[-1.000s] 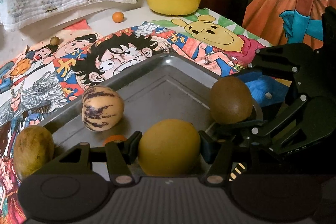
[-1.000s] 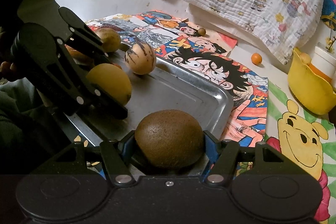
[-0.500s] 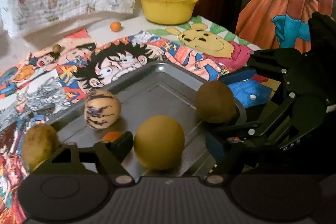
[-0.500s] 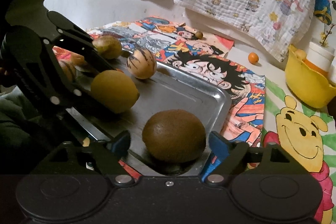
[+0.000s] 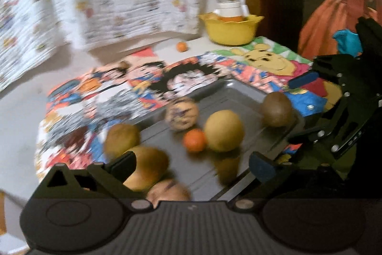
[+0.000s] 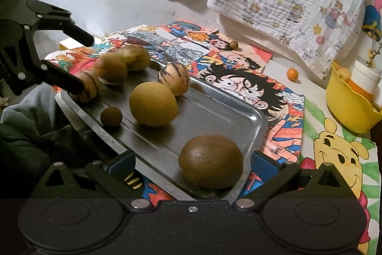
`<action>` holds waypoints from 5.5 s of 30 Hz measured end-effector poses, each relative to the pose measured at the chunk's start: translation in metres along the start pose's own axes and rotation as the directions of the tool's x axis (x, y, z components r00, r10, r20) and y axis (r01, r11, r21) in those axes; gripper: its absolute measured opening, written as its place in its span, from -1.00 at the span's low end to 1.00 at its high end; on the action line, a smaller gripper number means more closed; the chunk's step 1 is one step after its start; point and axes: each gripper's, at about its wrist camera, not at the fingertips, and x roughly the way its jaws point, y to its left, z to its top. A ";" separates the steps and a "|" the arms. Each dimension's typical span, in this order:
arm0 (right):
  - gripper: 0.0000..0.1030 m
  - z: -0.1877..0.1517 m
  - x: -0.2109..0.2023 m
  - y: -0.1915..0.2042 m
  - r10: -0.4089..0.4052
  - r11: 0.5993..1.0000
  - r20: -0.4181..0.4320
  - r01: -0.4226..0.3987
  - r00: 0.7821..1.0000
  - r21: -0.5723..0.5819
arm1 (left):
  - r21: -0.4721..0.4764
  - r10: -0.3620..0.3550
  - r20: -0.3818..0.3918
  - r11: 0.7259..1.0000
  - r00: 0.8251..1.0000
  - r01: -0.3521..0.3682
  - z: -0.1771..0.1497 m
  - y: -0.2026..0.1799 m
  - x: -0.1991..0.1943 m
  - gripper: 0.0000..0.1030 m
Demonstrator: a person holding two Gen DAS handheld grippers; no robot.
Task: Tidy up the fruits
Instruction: 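Lift both open tools away from the tray, then move right tool to the small orange while left tool approaches the small brown round fruit, then close right gripper on the small orange while left gripper closes on the small brown fruit, then carry the small orange and small brown fruit over the metal tray with both tools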
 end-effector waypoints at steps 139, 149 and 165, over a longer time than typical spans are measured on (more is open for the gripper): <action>-0.11 0.146 0.291 -0.195 -0.216 0.911 0.053 0.182 0.975 0.371 | -0.324 0.086 0.041 0.944 0.995 -0.068 0.175 0.177 0.339 -0.42; -0.27 0.147 0.291 -0.189 -0.223 0.918 0.052 0.192 0.973 0.346 | -0.294 0.030 0.018 0.956 0.999 -0.023 0.174 0.169 0.333 -0.43; -0.28 0.140 0.250 -0.183 -0.178 0.923 0.091 0.135 0.980 0.361 | -0.242 -0.042 -0.002 0.970 0.999 0.041 0.172 0.145 0.298 -0.44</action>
